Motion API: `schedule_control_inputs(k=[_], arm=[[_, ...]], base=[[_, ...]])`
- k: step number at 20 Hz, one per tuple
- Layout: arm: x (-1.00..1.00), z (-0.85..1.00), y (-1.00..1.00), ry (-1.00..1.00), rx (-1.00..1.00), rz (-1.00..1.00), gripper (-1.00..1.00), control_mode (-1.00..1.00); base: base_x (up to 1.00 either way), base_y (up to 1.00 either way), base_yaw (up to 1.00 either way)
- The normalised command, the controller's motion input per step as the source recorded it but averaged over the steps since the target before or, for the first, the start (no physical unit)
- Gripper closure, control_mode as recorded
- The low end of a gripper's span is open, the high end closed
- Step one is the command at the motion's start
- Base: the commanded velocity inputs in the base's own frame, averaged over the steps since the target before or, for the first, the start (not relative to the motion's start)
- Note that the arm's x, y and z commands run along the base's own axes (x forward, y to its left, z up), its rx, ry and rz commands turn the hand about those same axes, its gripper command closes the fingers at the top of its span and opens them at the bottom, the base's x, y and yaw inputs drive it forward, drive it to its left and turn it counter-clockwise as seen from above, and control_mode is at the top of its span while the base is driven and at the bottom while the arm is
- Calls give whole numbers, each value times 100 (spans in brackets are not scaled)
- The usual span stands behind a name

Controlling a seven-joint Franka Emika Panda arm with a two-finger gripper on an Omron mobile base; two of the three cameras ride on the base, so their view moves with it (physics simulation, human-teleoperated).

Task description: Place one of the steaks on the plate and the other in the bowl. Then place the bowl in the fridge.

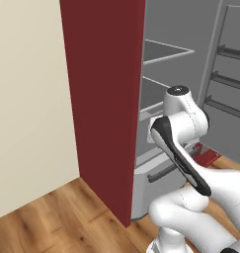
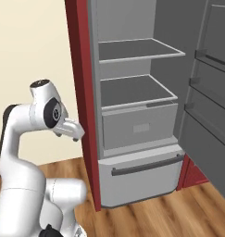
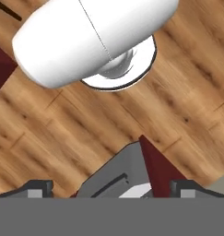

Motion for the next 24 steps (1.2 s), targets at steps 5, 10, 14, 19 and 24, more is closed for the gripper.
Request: schedule_control_inputs(k=[5, 10, 14, 19, 24], arm=[[0, -3, 0, 0, 3, 0, -100, -100], [0, 0, 19, -1, 0, -1, -100, -100], [0, 0, 7, 0, 0, -1, -100, 100], [0, 0, 0, 0, 0, 0, -100, 100], [0, 0, 0, 0, 0, 0, -100, 100]], base=[[0, 0, 0], [0, 0, 0], [-8, 28, -25], [-11, 24, -83], [-2, 0, -84]])
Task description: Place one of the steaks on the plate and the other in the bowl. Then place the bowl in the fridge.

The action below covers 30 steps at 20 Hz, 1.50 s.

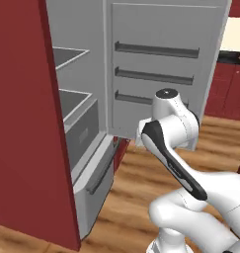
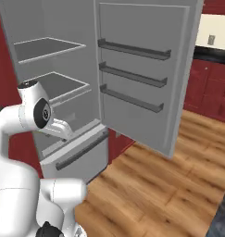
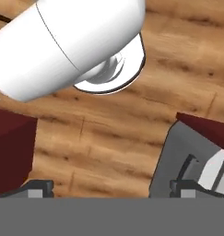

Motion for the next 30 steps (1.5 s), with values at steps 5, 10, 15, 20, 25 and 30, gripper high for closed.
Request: schedule_control_inputs(k=[5, 10, 15, 20, 25, 30], arm=[[0, 0, 0, 0, 0, 0, -100, 100], [0, 0, 0, 0, 0, 0, -100, 100], [0, 0, 0, 0, 0, 0, -100, 100], [0, 0, 0, 0, 0, 0, -100, 100], [0, 0, 0, 0, 0, 0, -100, 100], [0, 0, 0, 0, 0, 0, -100, 100]], base=[[-6, 0, -85], [-72, -11, -71], [-68, -22, -66], [-14, -58, -68], [-23, -95, -29], [26, -100, 17]])
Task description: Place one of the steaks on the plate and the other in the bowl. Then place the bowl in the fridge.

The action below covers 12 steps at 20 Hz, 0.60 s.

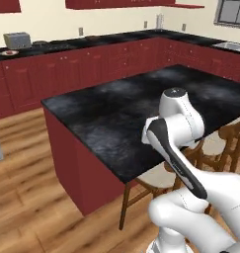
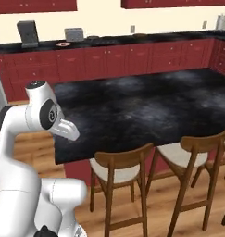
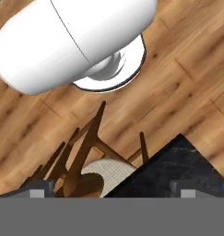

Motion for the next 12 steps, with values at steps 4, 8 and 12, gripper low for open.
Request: schedule_control_inputs(k=[4, 8, 12], arm=[[0, 0, 0, 0, 0, 0, -100, 100], [0, 0, 0, 0, 0, 0, -100, 100], [0, 0, 0, 0, 0, 0, -100, 100]], base=[[33, -100, 39], [9, -100, 35], [62, -100, 26]])
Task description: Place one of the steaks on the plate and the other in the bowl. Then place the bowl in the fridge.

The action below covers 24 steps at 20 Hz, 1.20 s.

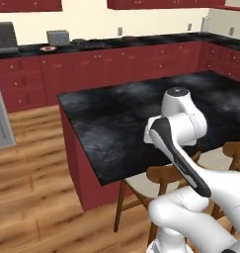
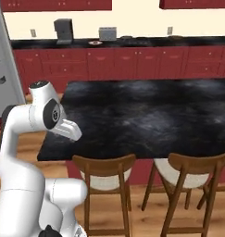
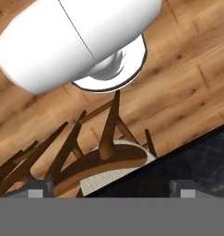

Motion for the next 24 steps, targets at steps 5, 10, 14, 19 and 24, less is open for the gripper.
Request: schedule_control_inputs(k=[5, 10, 14, 19, 24], arm=[[0, 0, 0, 0, 0, 0, -100, 100], [0, 0, 0, 0, 0, 0, -100, 100], [0, 0, 0, 0, 0, 0, -100, 100], [0, 0, 0, 0, 0, 0, -100, 100], [0, 0, 0, 0, 0, 0, -100, 100]], base=[[-7, -95, 1], [0, -26, -90], [0, -15, -93], [0, -23, -90], [2, -55, -83]])
